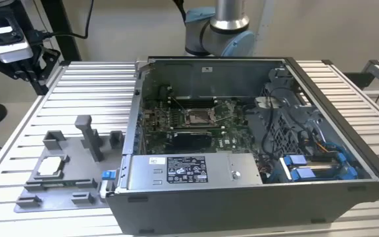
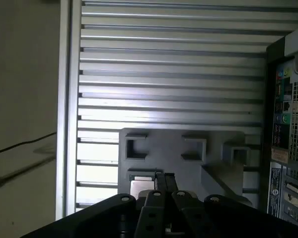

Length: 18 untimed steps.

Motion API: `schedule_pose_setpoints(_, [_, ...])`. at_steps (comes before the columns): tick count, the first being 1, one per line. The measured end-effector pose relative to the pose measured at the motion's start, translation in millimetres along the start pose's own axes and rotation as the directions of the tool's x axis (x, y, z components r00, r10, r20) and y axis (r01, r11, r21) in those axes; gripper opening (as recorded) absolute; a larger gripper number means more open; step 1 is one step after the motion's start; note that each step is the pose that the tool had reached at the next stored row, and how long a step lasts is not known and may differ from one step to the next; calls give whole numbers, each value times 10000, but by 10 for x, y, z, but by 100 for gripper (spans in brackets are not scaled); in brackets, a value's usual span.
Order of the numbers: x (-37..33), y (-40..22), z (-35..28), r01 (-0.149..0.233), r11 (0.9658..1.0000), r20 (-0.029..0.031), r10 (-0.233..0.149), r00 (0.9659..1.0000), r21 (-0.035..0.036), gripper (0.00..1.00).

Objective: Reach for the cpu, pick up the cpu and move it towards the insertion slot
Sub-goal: 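Reach for the cpu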

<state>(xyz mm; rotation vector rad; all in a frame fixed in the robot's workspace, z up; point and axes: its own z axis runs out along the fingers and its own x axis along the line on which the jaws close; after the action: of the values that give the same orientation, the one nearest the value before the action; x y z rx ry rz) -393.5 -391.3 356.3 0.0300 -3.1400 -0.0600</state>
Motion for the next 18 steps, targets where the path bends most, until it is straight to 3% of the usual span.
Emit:
schedule_pose_setpoints(4, [13,-12,-1,0,10000,-1,0,10000,0,0])
schedule_pose_setpoints(8, [55,-80,-1,0,10000,-1,0,10000,-1,0])
schedule_pose_setpoints(18, [148,-328,4,1,10000,0,-1,10000,-1,0])
